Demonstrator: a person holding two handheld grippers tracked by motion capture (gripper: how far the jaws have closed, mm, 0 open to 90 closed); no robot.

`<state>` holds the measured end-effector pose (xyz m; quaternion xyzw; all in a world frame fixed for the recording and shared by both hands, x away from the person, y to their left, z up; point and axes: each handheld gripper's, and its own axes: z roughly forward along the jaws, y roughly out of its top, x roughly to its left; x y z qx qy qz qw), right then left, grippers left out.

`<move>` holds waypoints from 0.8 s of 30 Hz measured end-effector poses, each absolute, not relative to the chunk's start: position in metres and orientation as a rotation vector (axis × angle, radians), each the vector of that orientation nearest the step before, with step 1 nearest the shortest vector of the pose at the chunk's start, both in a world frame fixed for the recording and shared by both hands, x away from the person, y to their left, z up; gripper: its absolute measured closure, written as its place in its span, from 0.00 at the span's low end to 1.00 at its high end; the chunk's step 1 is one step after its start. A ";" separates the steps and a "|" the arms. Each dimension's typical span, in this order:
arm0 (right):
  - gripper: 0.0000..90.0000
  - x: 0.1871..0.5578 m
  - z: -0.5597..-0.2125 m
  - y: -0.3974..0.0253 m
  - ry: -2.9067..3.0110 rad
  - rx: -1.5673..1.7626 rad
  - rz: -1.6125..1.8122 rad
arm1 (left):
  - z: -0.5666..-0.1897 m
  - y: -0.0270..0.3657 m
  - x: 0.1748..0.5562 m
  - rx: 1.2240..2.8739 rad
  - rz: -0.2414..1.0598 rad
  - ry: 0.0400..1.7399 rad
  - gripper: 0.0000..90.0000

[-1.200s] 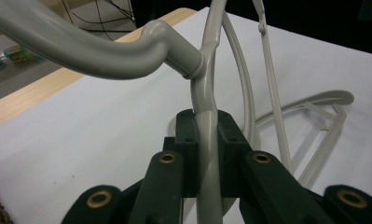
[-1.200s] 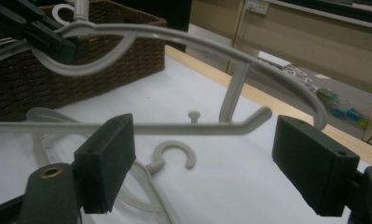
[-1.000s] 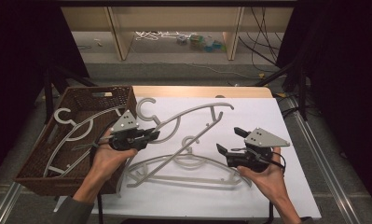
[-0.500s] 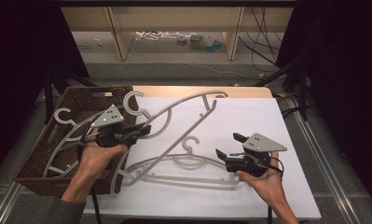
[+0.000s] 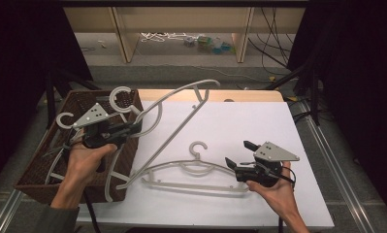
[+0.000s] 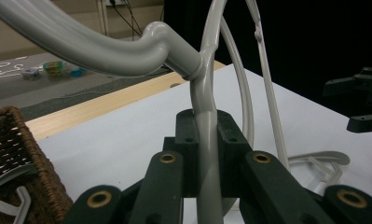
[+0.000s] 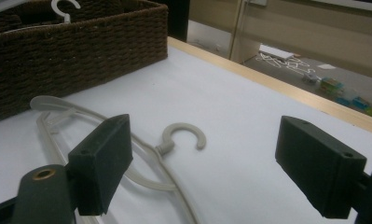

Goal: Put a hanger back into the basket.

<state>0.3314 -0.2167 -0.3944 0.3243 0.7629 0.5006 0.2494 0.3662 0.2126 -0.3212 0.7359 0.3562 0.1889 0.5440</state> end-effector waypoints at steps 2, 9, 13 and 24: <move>0.22 0.332 -0.396 -0.217 2.077 0.882 1.364 | -0.320 0.218 0.367 1.738 0.455 0.857 0.91; 0.22 0.329 -0.398 -0.219 2.077 0.905 1.369 | -0.318 0.238 0.371 1.689 0.471 0.893 0.91; 0.22 0.328 -0.400 -0.221 2.074 0.904 1.377 | -0.310 0.254 0.370 1.640 0.486 0.927 0.91; 0.22 0.326 -0.406 -0.219 2.061 0.899 1.371 | -0.286 0.302 0.376 1.624 0.617 1.050 0.91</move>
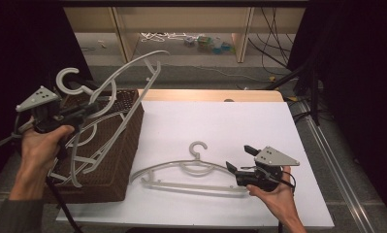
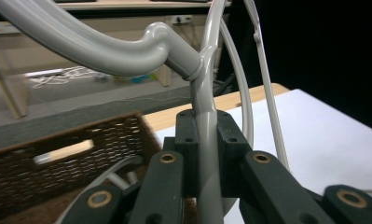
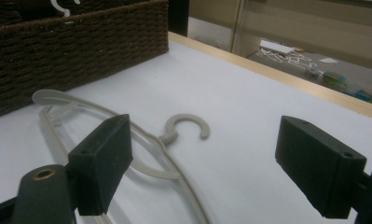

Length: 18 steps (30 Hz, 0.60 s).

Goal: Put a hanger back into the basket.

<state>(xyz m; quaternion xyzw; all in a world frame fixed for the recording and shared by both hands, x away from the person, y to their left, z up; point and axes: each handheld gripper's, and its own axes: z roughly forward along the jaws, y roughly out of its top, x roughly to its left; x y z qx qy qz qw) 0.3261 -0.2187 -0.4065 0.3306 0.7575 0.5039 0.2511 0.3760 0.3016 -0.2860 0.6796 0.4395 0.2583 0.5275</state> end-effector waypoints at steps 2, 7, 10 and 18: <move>0.22 0.327 -0.408 -0.218 2.066 0.892 1.382 | -0.284 0.309 0.379 1.628 0.641 1.071 0.91; 0.22 0.326 -0.408 -0.218 2.090 0.902 1.363 | -0.285 0.325 0.389 1.654 0.704 1.123 0.91; 0.22 0.327 -0.409 -0.218 2.088 0.899 1.363 | -0.289 0.330 0.394 1.671 0.728 1.145 0.91; 0.22 0.326 -0.409 -0.218 2.097 0.897 1.360 | -0.299 0.344 0.413 1.706 0.803 1.155 0.91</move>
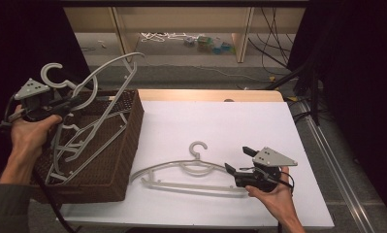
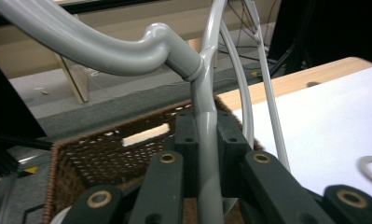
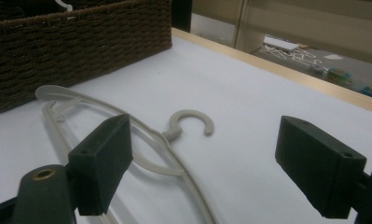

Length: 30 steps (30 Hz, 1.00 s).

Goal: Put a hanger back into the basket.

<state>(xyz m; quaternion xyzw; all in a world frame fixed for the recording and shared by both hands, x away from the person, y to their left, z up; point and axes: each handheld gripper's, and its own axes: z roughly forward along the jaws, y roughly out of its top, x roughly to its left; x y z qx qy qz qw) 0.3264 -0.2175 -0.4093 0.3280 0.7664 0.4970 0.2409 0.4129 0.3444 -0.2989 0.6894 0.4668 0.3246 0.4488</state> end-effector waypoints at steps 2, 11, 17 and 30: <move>0.22 0.326 -0.409 -0.217 2.099 0.898 1.361 | -0.302 0.348 0.417 1.709 0.806 1.166 0.91; 0.22 0.327 -0.411 -0.217 2.102 0.896 1.367 | -0.320 0.366 0.421 1.750 0.835 1.168 0.91; 0.22 0.327 -0.411 -0.216 2.113 0.894 1.359 | -0.334 0.379 0.421 1.766 0.836 1.181 0.91; 0.22 0.327 -0.412 -0.215 2.112 0.897 1.365 | -0.357 0.396 0.415 1.837 0.817 1.179 0.91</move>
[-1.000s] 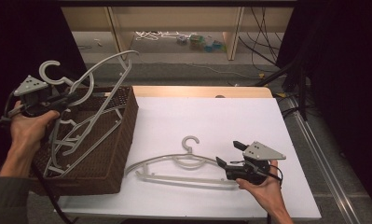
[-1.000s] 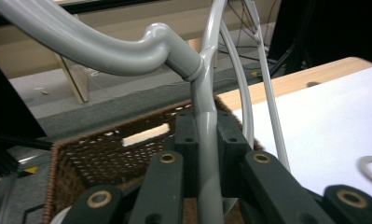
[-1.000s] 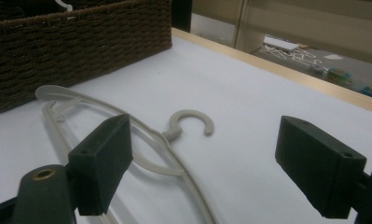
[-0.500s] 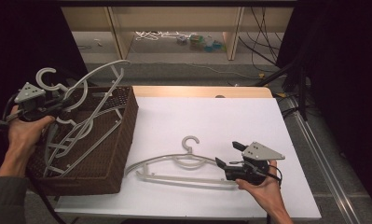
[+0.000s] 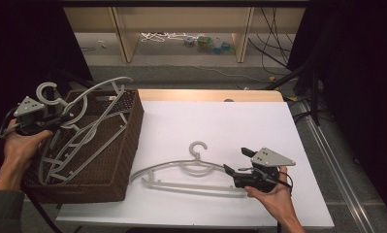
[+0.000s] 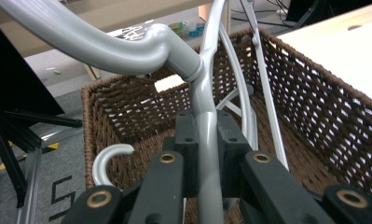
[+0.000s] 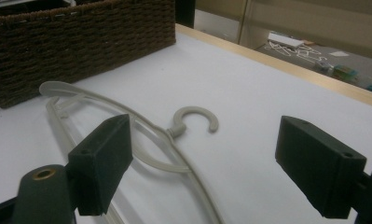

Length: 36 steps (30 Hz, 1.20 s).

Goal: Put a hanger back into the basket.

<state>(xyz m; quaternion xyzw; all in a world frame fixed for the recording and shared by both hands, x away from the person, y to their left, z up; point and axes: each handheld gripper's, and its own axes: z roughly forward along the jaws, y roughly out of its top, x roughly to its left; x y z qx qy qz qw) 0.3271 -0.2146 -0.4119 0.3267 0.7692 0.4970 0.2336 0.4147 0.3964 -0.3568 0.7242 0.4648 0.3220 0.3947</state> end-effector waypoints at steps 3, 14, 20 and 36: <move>0.22 0.327 -0.412 -0.215 2.120 0.898 1.360 | -0.361 0.398 0.413 1.860 0.816 1.181 0.91; 0.22 0.328 -0.413 -0.216 2.118 0.896 1.365 | -0.373 0.403 0.413 1.900 0.769 1.194 0.90; 0.22 0.328 -0.413 -0.217 2.123 0.905 1.355 | -0.378 0.400 0.416 1.962 0.754 1.182 0.90; 0.22 0.329 -0.414 -0.217 2.120 0.907 1.350 | -0.394 0.399 0.423 2.139 0.770 1.196 0.90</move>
